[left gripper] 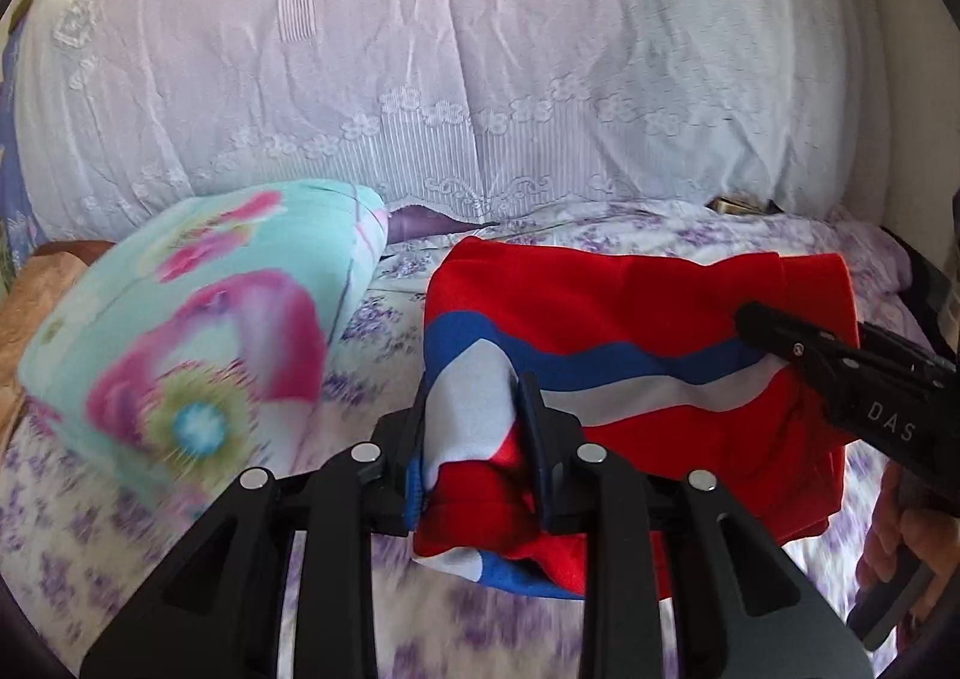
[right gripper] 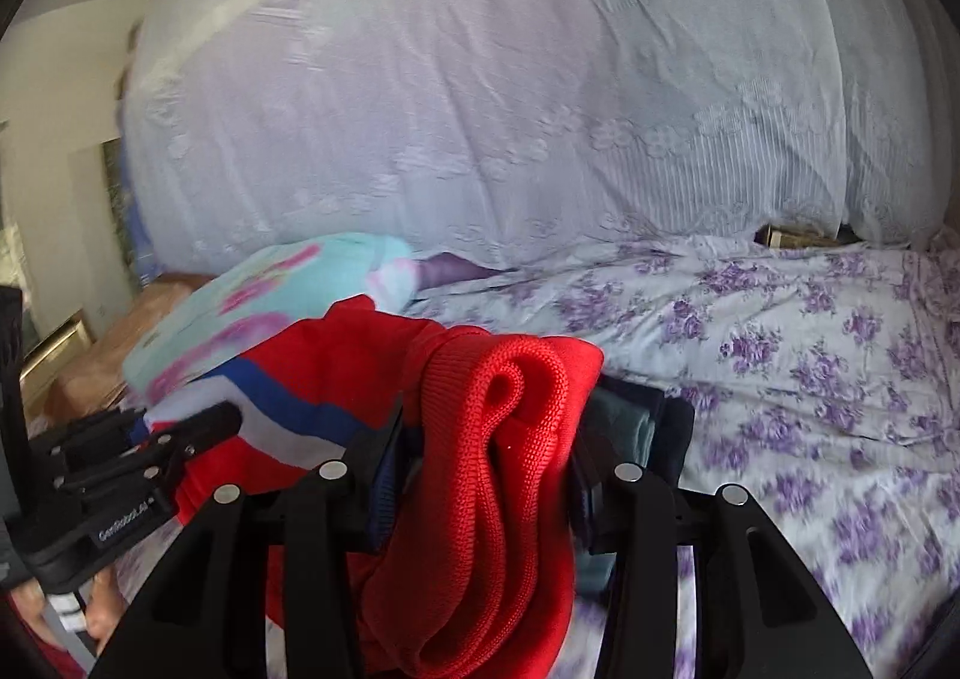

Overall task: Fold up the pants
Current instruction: 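Carry the folded bundle with both grippers and place it beside the green cloth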

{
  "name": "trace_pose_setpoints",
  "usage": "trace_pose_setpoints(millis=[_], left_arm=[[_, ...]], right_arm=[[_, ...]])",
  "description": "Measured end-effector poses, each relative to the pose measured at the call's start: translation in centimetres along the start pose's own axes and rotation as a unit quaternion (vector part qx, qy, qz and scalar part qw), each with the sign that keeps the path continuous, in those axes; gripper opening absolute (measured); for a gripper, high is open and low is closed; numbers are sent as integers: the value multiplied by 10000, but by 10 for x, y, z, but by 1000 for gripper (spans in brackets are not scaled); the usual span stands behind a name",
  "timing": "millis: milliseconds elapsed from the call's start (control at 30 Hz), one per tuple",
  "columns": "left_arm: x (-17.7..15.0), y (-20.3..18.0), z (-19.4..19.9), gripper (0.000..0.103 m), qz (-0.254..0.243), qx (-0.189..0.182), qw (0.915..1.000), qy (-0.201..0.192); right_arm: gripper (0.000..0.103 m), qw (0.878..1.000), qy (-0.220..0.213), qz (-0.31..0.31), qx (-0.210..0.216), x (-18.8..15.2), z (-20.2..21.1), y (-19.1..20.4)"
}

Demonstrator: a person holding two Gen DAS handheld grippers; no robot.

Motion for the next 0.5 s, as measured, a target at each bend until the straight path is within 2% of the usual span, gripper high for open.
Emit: trace_pose_setpoints(millis=[100,133,167,200,233,267,300,333,367,433,500], left_arm=[[-14,1,-72,34,116,217,9985,485],[-28,2,-95,34,95,420,9966,700],[-41,3,-109,34,37,586,9947,849],[-55,4,-118,37,-24,587,9942,903],[-60,3,-115,38,-88,616,9950,779],[-64,1,-108,49,-265,758,9947,641],[-65,-2,-102,54,-471,875,9934,571],[-64,-5,-92,55,-693,870,9923,542],[-62,-5,-83,55,-716,798,9927,550],[-54,-1,-59,58,-523,666,9952,480],[-49,0,-30,84,-347,587,9973,274]], right_arm=[[50,9966,625,-355,-396,-22,-65,-36],[52,9944,782,-425,-562,-33,-80,-46],[54,9939,798,-412,-635,-44,-89,-53],[57,9969,495,-317,-519,-50,-86,-55],[58,9980,369,-218,-458,-51,-82,-53],[60,9983,365,-111,-431,-51,-79,-50],[61,9982,392,-49,-448,-48,-74,-46],[62,9983,389,-47,-439,-44,-68,-44],[64,9986,279,-99,-445,-37,-57,-43],[72,9979,-243,-350,-481,-23,-19,-40],[89,9961,-530,-490,-499,-21,20,-30]])
Point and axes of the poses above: each gripper's, at about its wrist camera, not at the fingertips, and z roughly against the way its jaws point, y to its left, x to its top, the point moved 2 cm from there along -z, roughly the way its jaws point, and after that the axes turned 11 degrees about -y, right-handed, at the moved point
